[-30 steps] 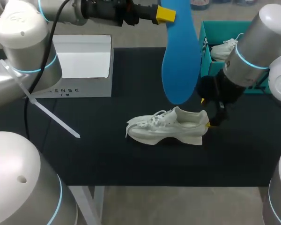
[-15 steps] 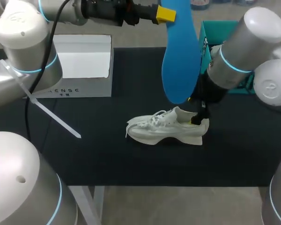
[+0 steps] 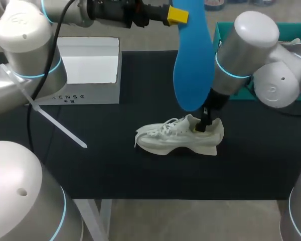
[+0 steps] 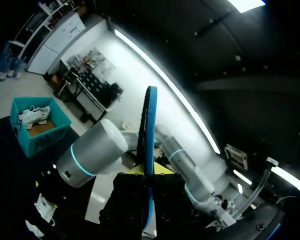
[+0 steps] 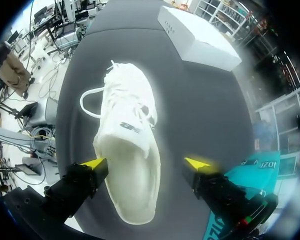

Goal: Take the shoe out of the shoebox, open the shoe tongue, remove and reinsert the insole, then place the shoe into the shoebox

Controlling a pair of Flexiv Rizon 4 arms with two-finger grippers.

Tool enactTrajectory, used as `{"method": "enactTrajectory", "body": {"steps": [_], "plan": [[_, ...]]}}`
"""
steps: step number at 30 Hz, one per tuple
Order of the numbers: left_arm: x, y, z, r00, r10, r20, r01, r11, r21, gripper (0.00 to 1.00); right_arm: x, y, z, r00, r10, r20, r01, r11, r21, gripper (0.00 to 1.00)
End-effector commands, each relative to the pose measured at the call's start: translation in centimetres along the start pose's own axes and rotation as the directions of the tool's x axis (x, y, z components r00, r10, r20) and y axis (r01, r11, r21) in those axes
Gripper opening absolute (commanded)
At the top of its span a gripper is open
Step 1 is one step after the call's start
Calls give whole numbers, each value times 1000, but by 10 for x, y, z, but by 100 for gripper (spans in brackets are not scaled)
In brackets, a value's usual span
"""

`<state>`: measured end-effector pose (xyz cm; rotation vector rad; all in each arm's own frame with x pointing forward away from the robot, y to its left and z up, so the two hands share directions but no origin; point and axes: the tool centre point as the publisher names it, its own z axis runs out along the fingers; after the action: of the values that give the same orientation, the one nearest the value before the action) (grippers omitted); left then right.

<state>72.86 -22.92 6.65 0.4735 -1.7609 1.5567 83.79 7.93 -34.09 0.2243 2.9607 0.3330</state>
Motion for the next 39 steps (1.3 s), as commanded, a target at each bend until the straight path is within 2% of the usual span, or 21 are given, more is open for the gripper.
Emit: {"method": "enactTrajectory", "body": {"steps": [1,8,16,17,18,19,34,39], "plan": [[0,0,0,1000,0,1,0,1000,-2,0,-10,-2,12,1000,14,-14,-13,1000,20,100],[0,0,0,1000,0,1,0,1000,-2,0,-21,-17,33,999,20,-50,-18,999,37,100],[0,0,0,1000,0,1,0,1000,-2,0,-21,-25,61,995,27,-97,-24,999,30,100],[0,0,0,1000,0,1,0,1000,-2,0,-21,-25,62,995,27,-100,-24,999,28,84],[0,0,0,1000,0,1,0,1000,-2,0,-21,-25,63,994,26,-102,-23,999,27,29],[0,0,0,1000,0,1,0,1000,-2,0,-20,-25,64,994,23,-103,-20,999,26,0],[0,0,0,1000,0,1,0,1000,-2,0,-21,-24,54,996,12,-84,-9,999,40,0],[0,0,0,1000,0,1,0,1000,-2,0,-23,-22,45,998,16,-68,-13,999,32,0]]}}
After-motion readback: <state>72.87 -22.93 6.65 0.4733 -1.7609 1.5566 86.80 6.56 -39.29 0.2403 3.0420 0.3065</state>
